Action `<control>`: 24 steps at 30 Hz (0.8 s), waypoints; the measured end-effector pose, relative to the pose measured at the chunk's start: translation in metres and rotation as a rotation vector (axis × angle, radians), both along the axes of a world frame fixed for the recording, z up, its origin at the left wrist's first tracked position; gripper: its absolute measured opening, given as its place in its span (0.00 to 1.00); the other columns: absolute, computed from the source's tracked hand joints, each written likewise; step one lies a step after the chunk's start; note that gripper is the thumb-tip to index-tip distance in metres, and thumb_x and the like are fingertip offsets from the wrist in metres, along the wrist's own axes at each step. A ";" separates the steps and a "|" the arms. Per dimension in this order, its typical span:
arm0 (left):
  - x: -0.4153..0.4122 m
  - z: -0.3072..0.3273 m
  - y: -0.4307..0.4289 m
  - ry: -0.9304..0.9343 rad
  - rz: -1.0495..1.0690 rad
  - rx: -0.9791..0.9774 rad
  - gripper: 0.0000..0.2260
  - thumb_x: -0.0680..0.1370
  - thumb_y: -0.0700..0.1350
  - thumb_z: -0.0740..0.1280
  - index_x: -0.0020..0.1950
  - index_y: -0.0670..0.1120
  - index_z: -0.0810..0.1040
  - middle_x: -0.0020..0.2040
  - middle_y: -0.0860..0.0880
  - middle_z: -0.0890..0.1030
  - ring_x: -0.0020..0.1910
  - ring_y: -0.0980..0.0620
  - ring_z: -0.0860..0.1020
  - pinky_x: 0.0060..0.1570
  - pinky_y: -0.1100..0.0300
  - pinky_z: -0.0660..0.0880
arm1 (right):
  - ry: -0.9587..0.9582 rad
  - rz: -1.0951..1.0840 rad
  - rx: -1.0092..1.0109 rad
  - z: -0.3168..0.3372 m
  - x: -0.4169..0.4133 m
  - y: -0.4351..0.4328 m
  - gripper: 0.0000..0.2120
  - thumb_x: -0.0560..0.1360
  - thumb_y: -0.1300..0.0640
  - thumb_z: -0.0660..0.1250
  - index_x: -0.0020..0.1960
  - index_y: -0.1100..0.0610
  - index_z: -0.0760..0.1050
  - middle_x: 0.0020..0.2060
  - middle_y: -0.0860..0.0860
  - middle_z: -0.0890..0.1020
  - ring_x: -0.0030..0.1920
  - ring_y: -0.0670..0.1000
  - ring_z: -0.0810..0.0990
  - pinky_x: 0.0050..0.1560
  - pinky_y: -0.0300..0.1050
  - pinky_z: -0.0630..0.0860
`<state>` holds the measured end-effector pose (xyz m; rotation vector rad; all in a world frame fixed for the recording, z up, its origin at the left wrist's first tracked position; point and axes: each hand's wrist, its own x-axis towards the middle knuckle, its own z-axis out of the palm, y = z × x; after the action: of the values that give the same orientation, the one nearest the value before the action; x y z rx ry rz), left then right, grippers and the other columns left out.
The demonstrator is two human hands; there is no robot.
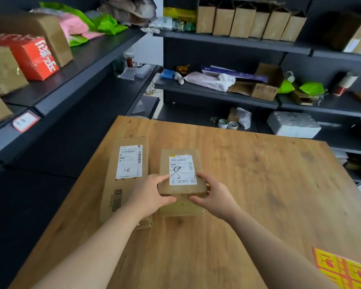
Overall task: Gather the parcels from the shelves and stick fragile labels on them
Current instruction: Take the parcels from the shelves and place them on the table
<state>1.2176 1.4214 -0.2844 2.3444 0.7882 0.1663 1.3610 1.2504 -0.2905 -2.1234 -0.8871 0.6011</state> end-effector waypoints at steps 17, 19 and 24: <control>0.006 -0.014 -0.005 0.247 -0.117 0.433 0.30 0.72 0.68 0.61 0.72 0.60 0.63 0.70 0.53 0.69 0.68 0.50 0.65 0.65 0.52 0.55 | -0.255 0.132 -0.302 -0.007 -0.002 0.014 0.37 0.70 0.44 0.68 0.74 0.43 0.56 0.72 0.50 0.64 0.65 0.54 0.71 0.59 0.47 0.72; 0.001 -0.001 -0.008 0.212 -0.093 0.423 0.27 0.74 0.66 0.60 0.71 0.59 0.66 0.70 0.53 0.69 0.69 0.50 0.64 0.66 0.52 0.57 | -0.364 0.143 -0.290 0.007 -0.007 0.014 0.34 0.72 0.43 0.66 0.74 0.47 0.58 0.73 0.53 0.62 0.69 0.55 0.65 0.65 0.48 0.66; -0.031 0.043 -0.026 0.118 0.006 0.484 0.21 0.77 0.60 0.60 0.67 0.55 0.73 0.65 0.56 0.75 0.65 0.52 0.68 0.63 0.56 0.60 | -0.555 0.226 -0.196 0.043 -0.025 0.004 0.30 0.76 0.43 0.62 0.73 0.53 0.61 0.73 0.51 0.64 0.71 0.52 0.63 0.70 0.45 0.58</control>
<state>1.1870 1.3958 -0.2418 2.8278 0.8889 0.2455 1.3364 1.2549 -0.2479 -2.4350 -1.4345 0.2050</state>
